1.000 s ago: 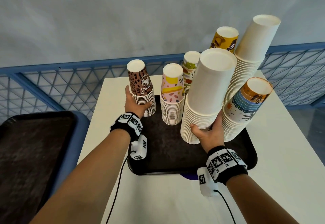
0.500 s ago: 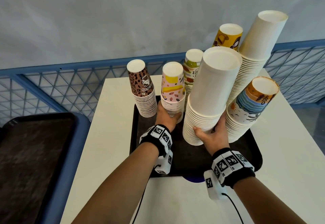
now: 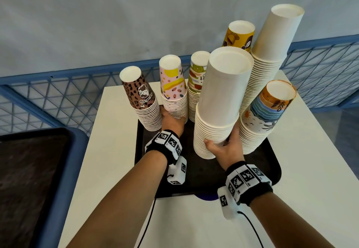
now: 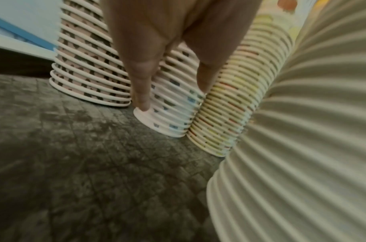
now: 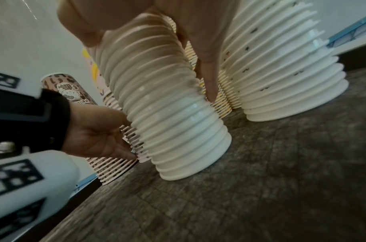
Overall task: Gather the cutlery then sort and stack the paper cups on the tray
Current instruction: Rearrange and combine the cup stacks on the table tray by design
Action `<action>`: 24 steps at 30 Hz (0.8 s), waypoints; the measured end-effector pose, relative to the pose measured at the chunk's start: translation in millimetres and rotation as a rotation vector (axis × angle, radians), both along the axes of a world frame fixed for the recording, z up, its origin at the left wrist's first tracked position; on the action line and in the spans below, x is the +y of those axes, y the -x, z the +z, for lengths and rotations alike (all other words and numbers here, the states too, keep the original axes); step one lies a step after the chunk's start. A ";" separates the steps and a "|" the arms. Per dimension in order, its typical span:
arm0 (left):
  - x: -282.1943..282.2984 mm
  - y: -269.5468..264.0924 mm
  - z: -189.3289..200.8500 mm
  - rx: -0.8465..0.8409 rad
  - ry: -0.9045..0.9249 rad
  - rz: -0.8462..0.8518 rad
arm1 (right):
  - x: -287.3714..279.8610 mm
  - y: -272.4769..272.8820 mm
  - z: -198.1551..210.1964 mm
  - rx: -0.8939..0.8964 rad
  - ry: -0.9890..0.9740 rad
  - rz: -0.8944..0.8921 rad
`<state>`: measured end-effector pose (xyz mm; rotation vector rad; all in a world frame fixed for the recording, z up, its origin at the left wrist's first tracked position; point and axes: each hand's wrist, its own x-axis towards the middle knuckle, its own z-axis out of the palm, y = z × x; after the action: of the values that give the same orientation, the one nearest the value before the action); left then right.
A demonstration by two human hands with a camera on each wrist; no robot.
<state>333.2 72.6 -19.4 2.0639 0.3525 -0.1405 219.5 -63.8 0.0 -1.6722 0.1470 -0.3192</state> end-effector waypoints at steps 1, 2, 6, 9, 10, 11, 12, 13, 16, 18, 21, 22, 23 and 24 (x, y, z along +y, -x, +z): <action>2.2 3.0 3.0 0.013 0.001 -0.034 | -0.2 -0.1 0.1 -0.004 0.005 0.001; 4.5 7.8 7.9 0.019 0.009 -0.075 | -0.5 0.3 1.1 -0.009 0.008 0.004; 21.2 39.4 27.4 0.086 -0.064 -0.166 | -2.1 1.6 2.8 -0.014 0.048 0.011; 38.3 59.8 38.7 -0.007 -0.084 -0.030 | -2.1 2.2 4.7 0.002 0.060 -0.001; 43.9 65.1 41.6 -0.030 -0.075 0.011 | -1.4 2.1 6.5 0.008 0.061 -0.007; 48.9 70.3 43.5 -0.047 -0.031 0.034 | 0.2 2.9 9.0 0.018 0.060 -0.016; 52.0 76.1 45.3 -0.067 0.054 0.025 | 2.4 3.6 11.1 0.029 0.060 -0.021; 55.0 83.1 46.3 -0.075 0.173 -0.009 | 5.2 4.8 12.6 0.040 0.058 -0.021; 58.4 102.2 51.5 -0.102 0.419 -0.153 | 23.2 9.4 14.6 0.037 0.045 0.053; 57.8 104.9 50.9 -0.150 0.455 -0.201 | 44.2 8.5 10.7 0.037 0.034 0.127; 59.1 107.9 49.4 -0.264 0.350 -0.138 | 78.0 9.8 3.0 0.067 0.034 0.249; 61.0 108.1 49.2 -0.284 0.308 -0.095 | 85.1 11.1 4.1 0.079 0.054 0.279; 63.6 108.6 51.0 -0.291 0.264 -0.056 | 88.9 12.5 6.0 0.090 0.087 0.302; 66.0 109.6 55.0 -0.295 0.219 -0.026 | 89.1 14.1 8.1 0.093 0.130 0.318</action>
<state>223.6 138.6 35.5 1.8393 0.1216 0.1057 205.4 25.3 8.1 -1.8082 -0.0730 -0.0107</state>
